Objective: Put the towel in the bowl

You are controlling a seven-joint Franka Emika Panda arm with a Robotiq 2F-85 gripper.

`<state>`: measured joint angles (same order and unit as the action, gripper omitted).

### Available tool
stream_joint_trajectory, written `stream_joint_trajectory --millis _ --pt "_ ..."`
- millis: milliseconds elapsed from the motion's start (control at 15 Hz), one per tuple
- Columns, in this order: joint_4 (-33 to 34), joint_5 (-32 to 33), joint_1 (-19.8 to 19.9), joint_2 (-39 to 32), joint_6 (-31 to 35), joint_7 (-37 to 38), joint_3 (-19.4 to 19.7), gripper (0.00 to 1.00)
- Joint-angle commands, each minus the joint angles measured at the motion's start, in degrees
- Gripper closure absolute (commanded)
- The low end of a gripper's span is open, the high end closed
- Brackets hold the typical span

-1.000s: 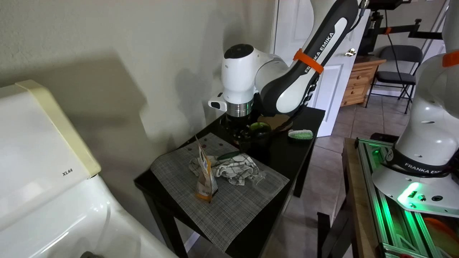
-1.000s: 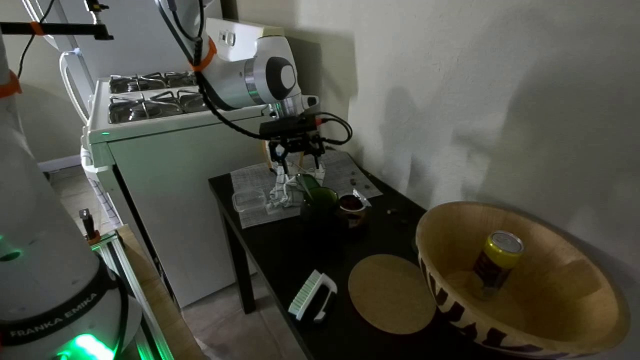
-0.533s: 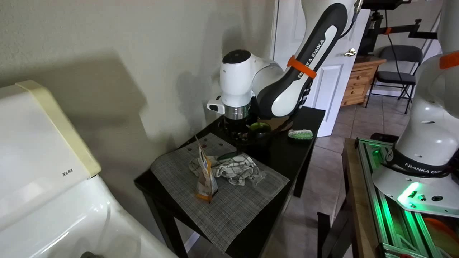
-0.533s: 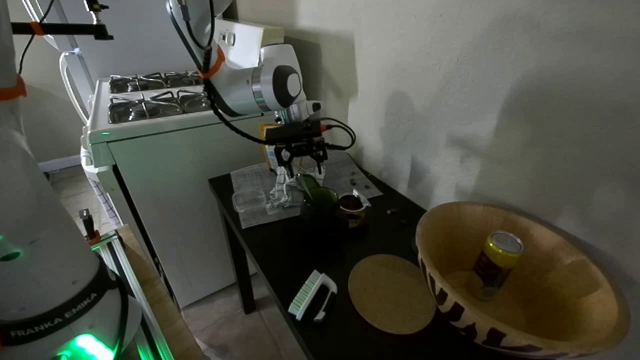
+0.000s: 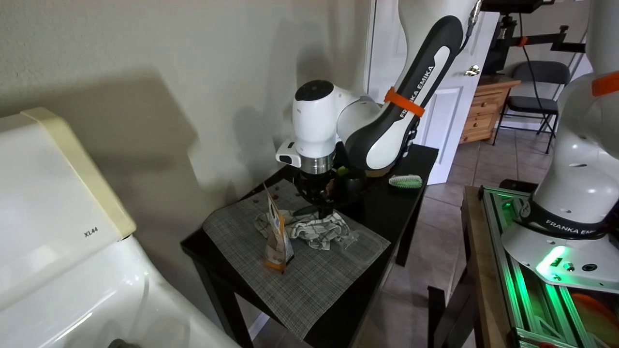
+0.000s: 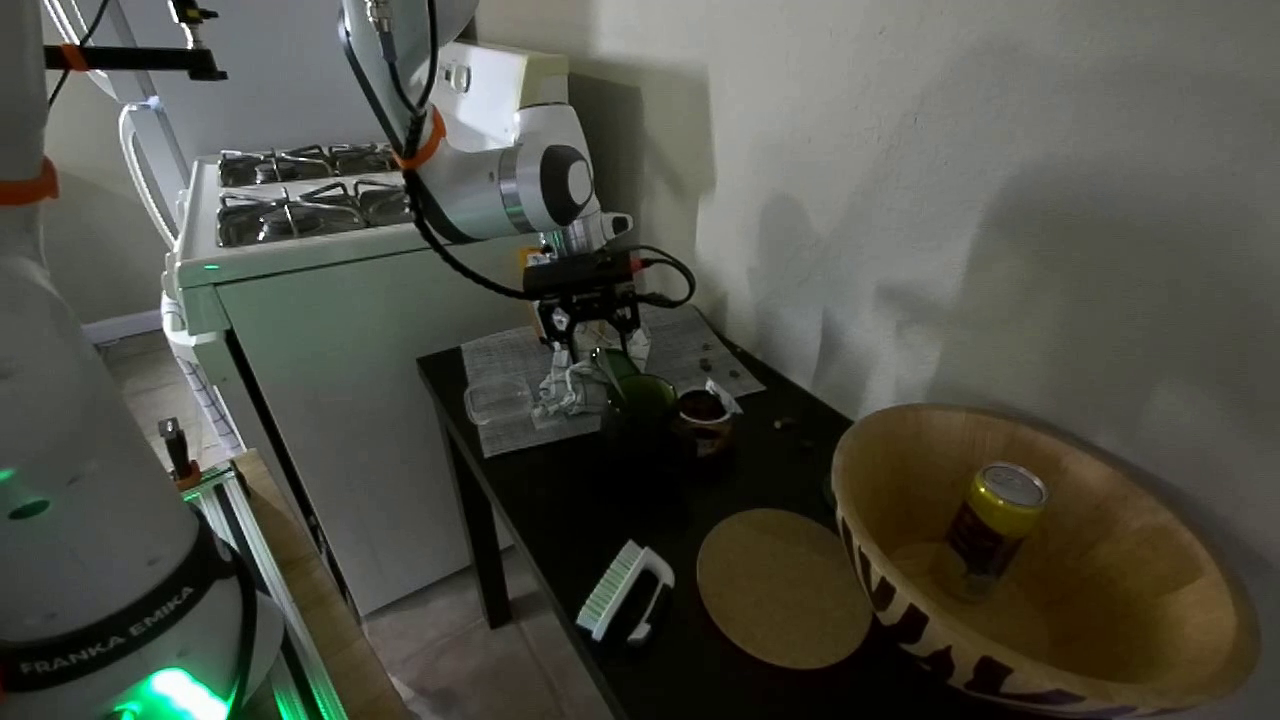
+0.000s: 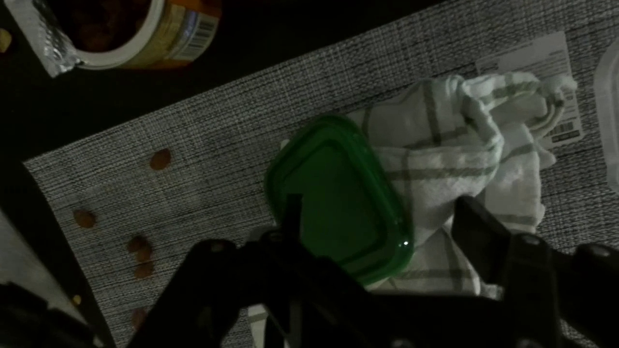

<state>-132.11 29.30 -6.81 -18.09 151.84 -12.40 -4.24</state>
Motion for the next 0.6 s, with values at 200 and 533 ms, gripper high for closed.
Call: stream_joint_trajectory --millis 200,533 --pt "1.21 1.93 -1.2 -1.65 1.01 1.04 2.16 0.31" --pt "0.48 -0.47 -0.44 -1.02 0.73 -1.77 0.65 0.0"
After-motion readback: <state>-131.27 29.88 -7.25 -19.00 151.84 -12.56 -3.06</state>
